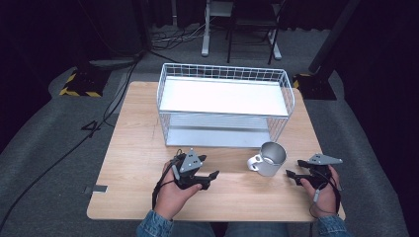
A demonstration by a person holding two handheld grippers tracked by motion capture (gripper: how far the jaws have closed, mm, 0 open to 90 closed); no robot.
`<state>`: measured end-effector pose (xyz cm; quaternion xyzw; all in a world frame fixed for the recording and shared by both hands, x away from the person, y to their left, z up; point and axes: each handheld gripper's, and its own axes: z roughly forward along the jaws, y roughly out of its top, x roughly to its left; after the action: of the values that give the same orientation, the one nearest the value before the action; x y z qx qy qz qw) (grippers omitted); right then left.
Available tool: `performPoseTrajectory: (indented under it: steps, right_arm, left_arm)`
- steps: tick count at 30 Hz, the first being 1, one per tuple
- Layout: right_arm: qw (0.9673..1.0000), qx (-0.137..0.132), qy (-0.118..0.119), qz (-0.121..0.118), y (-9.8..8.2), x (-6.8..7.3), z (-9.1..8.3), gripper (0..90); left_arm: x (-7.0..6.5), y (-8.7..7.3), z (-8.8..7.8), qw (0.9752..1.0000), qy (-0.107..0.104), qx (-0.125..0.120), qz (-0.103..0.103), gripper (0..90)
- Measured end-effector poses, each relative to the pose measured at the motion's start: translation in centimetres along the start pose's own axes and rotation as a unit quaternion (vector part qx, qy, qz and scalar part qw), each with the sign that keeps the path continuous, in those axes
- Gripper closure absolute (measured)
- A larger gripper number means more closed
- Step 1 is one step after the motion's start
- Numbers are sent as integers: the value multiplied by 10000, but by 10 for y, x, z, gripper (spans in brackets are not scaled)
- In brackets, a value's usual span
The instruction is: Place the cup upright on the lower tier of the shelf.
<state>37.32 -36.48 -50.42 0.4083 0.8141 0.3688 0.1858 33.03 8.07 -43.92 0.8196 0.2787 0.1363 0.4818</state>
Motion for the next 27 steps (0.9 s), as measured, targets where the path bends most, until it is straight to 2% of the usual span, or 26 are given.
performPoseTrajectory:
  steps: [8, 12, 13, 14, 17, 22, 27]
  right_arm:
    - [10000, 0, 0, 0, 0, 0, 0, 291]
    - [10000, 1, -1, 0, 0, 0, 0, 291]
    - [10000, 0, -1, 1, 0, 0, 0, 291]
    - [10000, 0, -1, 0, 0, 0, 0, 290]
    - [10000, 0, -1, -1, 0, 0, 0, 291]
    - [10000, 0, 0, -1, 0, 0, 0, 291]
    - [10000, -1, 0, -1, 0, 0, 0, 290]
  left_arm:
    - [-12, 16, 16, 9998, -163, -22, 140, 304]
    - [-18, 24, 29, 9992, -305, -44, 243, 293]
    - [-21, 28, 35, 9988, -402, -62, 257, 293]
    - [-21, 28, 35, 9988, -402, -62, 257, 293]
    - [-26, 30, 47, 9982, -572, -121, 123, 294]
    - [-30, 33, 57, 9976, -658, -169, 128, 295]
    - [-32, 36, 72, 9960, -831, -329, 48, 299]
